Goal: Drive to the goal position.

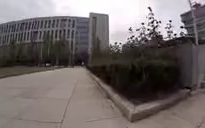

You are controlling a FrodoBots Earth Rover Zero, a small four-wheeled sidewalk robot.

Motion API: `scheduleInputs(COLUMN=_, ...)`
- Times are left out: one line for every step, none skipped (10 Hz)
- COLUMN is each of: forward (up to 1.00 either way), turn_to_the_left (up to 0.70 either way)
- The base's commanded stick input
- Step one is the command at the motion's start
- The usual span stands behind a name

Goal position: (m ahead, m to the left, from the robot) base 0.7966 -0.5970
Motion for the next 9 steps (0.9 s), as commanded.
scheduleInputs(forward=0.7, turn_to_the_left=0.15)
scheduleInputs(forward=0.7, turn_to_the_left=0.15)
scheduleInputs(forward=0.7, turn_to_the_left=0.15)
scheduleInputs(forward=0.7, turn_to_the_left=0.15)
scheduleInputs(forward=0.7, turn_to_the_left=0.15)
scheduleInputs(forward=0.7, turn_to_the_left=0.15)
scheduleInputs(forward=0.7, turn_to_the_left=0.15)
scheduleInputs(forward=0.7, turn_to_the_left=0.15)
scheduleInputs(forward=0.7, turn_to_the_left=0.15)
